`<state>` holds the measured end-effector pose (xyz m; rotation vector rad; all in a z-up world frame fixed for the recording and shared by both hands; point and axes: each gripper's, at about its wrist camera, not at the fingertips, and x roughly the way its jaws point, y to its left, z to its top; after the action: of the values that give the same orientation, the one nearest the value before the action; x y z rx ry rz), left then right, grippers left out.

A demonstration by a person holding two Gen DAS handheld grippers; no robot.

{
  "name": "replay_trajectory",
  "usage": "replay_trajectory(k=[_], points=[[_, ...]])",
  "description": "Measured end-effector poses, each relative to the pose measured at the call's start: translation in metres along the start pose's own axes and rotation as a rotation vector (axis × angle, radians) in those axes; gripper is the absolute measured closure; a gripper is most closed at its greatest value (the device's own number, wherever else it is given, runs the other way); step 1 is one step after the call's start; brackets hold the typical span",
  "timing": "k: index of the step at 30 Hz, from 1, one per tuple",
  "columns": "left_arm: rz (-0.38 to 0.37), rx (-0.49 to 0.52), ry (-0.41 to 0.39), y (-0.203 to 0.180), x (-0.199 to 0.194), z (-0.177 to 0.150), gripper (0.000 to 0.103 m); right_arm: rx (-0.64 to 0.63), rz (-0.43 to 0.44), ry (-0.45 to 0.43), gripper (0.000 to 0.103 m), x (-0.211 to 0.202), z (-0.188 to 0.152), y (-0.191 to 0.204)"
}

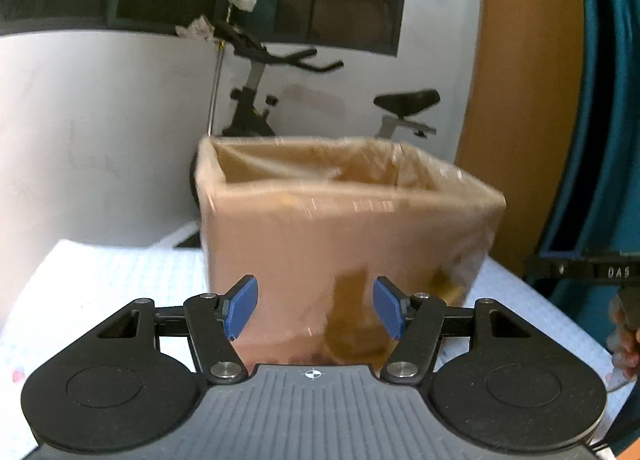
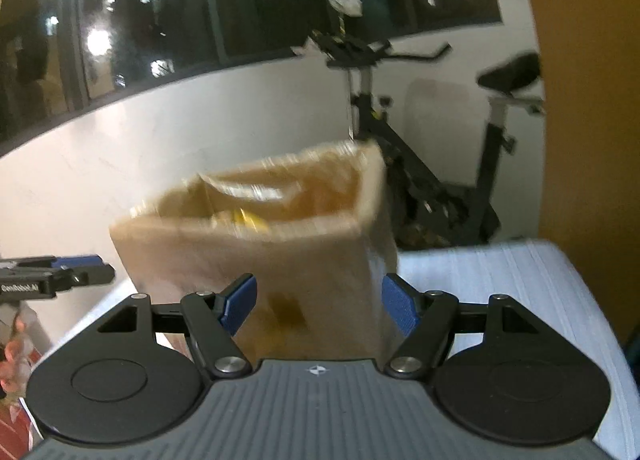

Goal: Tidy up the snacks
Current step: 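Withdraw both open grippers from the box toward the remaining snacks, then grasp the small brown snack packet with the right gripper while the left gripper grasps the orange bread bag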

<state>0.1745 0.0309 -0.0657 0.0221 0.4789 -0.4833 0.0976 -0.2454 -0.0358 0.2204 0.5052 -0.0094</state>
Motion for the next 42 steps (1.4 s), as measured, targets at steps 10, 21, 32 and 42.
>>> replay_trajectory(k=[10, 21, 32, 42], points=[[-0.049, 0.006, 0.099, -0.018, 0.022, -0.041, 0.037, 0.062, -0.095, 0.268, 0.039, -0.017, -0.092, -0.021], [-0.063, -0.002, 0.160, -0.023, 0.032, -0.065, 0.035, 0.092, -0.115, 0.451, 0.059, -0.027, -0.146, -0.022], [-0.090, 0.006, 0.219, -0.030, 0.045, -0.074, 0.025, 0.081, -0.041, 0.403, 0.085, 0.006, -0.139, -0.019], [-0.099, 0.071, 0.263, -0.049, 0.067, -0.083, 0.021, 0.052, -0.089, 0.226, 0.085, 0.048, -0.118, -0.026]])
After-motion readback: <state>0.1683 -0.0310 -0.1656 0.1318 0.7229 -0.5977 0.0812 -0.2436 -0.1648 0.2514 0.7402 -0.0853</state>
